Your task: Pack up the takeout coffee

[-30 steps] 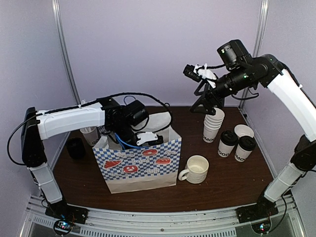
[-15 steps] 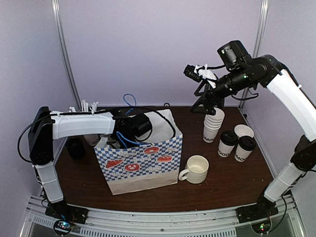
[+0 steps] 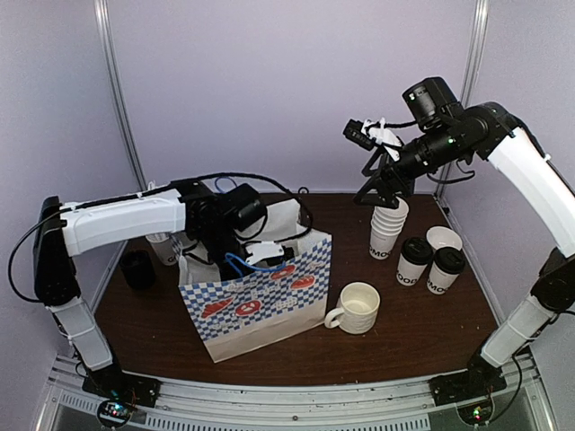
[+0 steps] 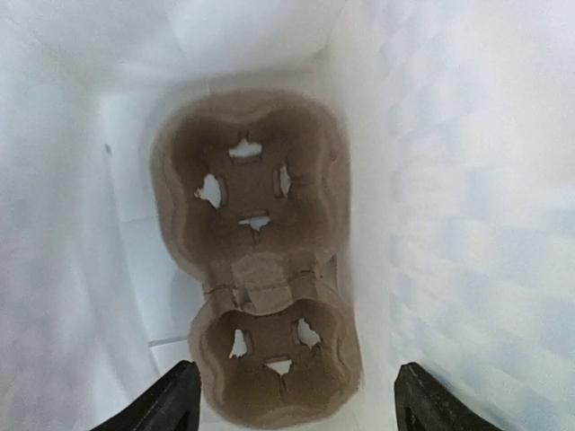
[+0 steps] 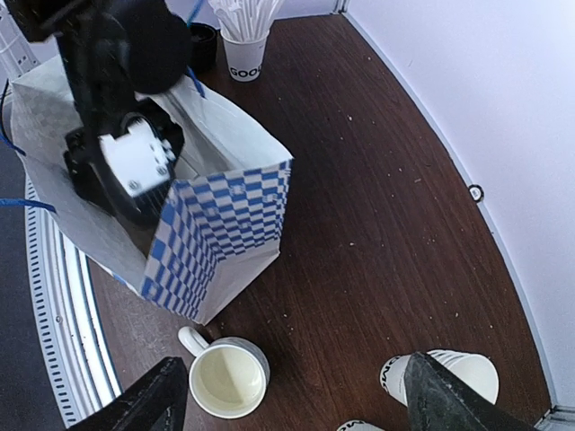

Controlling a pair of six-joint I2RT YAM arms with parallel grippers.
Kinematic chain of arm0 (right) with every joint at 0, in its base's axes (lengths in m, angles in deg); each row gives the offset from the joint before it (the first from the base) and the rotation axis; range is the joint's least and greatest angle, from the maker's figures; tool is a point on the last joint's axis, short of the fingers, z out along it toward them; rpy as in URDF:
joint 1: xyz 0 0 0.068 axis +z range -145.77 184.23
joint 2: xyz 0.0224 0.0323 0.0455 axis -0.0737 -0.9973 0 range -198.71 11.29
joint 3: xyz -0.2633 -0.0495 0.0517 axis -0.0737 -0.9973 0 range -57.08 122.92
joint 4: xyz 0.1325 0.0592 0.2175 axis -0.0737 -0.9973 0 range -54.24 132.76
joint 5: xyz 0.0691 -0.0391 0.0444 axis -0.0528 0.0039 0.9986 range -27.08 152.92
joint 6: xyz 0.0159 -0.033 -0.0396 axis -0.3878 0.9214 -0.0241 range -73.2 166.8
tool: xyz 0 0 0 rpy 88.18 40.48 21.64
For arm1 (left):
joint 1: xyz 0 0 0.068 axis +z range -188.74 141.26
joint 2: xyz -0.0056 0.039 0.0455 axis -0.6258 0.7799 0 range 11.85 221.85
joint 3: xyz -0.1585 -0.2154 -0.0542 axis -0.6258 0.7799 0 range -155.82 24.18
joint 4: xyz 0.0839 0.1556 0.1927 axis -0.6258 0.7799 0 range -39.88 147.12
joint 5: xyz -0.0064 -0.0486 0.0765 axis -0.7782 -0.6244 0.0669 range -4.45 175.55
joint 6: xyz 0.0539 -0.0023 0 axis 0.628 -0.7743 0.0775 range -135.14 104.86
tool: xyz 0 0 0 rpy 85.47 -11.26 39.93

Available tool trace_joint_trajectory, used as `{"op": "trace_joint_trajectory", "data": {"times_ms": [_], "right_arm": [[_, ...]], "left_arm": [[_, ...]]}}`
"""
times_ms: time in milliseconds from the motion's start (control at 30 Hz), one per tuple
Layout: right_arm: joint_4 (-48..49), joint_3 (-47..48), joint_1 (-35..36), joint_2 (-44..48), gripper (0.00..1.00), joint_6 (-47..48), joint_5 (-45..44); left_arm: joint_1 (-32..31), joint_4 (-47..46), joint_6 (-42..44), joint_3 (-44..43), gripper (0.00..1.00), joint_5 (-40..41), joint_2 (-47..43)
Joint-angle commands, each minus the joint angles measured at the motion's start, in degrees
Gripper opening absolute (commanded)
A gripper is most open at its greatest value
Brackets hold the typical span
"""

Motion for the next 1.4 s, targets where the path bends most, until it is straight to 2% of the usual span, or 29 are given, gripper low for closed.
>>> {"op": "trace_joint_trajectory", "data": {"times_ms": [0, 333, 433, 533, 600, 700, 867, 967, 1367], "right_arm": [[-0.64, -2.34, -3.47, 2.48, 0.86, 0.31, 0.84], [0.11, -10.28, -13.19, 6.06, 0.87, 0.32, 1.70], [0.04, -13.80, -18.06, 6.28, 0.86, 1.11, 0.92], [-1.32, -15.94, -24.53, 5.95, 0.81, 2.97, 0.77], [-2.33, -17.58, -26.91, 5.87, 0.75, 4.97, -1.63], [-2.24, -21.19, -27.83, 6.35, 0.73, 7.79, -7.94], [-0.09, -24.55, -27.81, 4.82, 0.80, 7.98, -10.85], [0.56, -24.60, -27.85, 1.47, 0.83, 7.28, -11.86], [-1.89, -24.22, -27.77, -5.62, 0.88, 8.77, -12.43]], "left_arm": [[0.35, 1.86, -1.54, -4.18, 0.78, -1.23, -7.36], [0.35, 2.45, -3.61, -12.86, 0.77, -3.56, -15.15], [0.35, 2.38, -4.63, -16.75, 0.74, -4.22, -17.47], [0.35, 0.51, -4.63, -17.92, 0.73, -4.91, -20.72], [0.35, -2.34, -3.90, -16.28, 0.74, -3.91, -23.85], [0.35, -8.93, -2.57, -10.78, 0.81, 2.08, -29.55], [0.42, -22.92, -1.29, 1.47, 0.94, 16.10, -37.08], [0.44, -28.46, -2.01, 6.68, 0.96, 21.83, -39.75], [0.44, -28.82, -5.52, 9.67, 0.96, 20.12, -41.68]]}}
